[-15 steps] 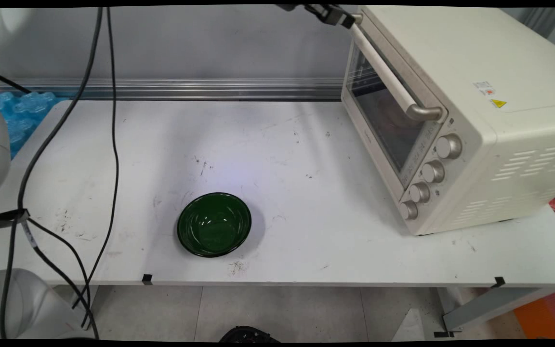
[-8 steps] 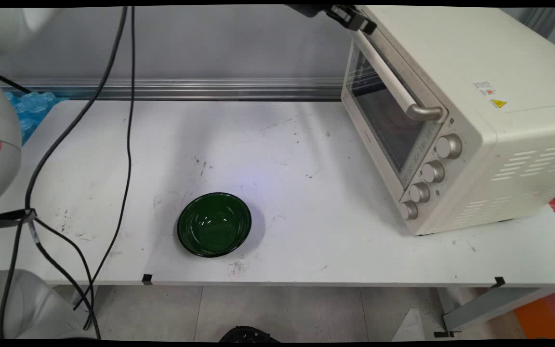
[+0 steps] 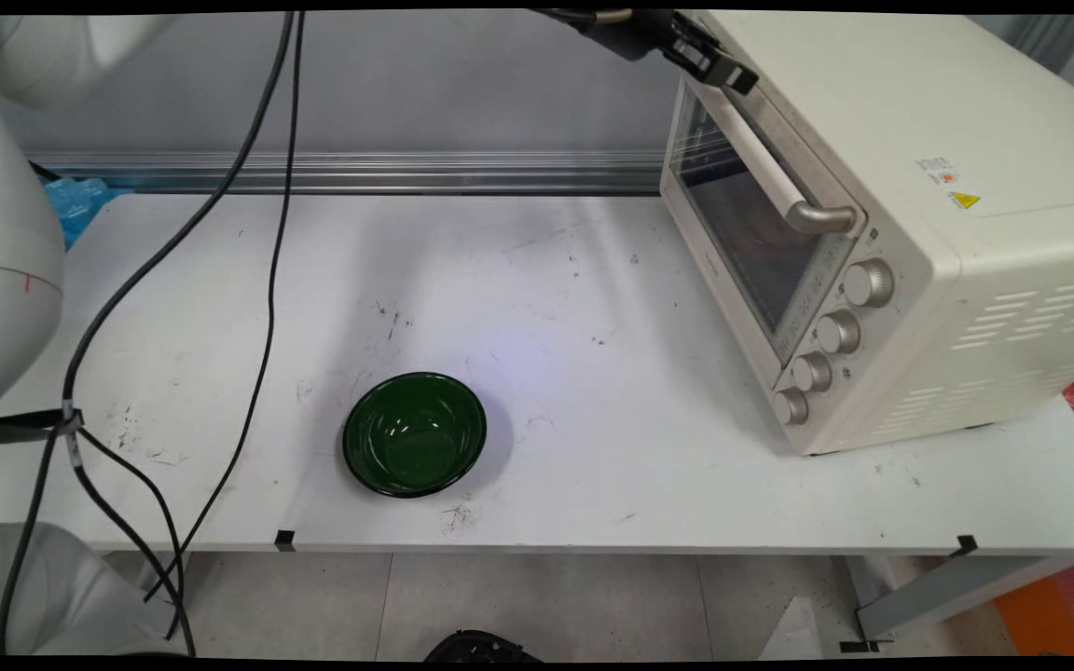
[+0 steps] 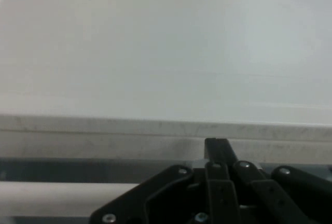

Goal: Open the oven

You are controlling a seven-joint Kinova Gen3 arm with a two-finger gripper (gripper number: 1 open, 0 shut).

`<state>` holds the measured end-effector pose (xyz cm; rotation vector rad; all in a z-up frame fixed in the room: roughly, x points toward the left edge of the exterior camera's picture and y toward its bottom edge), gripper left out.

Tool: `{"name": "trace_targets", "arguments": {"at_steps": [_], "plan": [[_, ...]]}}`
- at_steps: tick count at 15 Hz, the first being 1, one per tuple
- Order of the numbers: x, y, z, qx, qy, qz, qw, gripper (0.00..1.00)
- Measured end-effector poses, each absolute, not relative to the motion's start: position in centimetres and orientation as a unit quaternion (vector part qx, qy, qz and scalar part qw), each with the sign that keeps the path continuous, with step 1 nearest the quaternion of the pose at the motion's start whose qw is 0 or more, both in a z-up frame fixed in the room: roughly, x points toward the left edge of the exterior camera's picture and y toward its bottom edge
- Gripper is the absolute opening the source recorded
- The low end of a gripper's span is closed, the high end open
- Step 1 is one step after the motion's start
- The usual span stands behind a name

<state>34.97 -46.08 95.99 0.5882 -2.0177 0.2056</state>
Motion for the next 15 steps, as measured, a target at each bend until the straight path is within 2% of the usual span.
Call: {"name": "trace_targets", "arguments": {"at_steps": [15], "plan": [[33.3,-46.5,93.2,0.228,-0.844,0.068,0.481,0.00]]}}
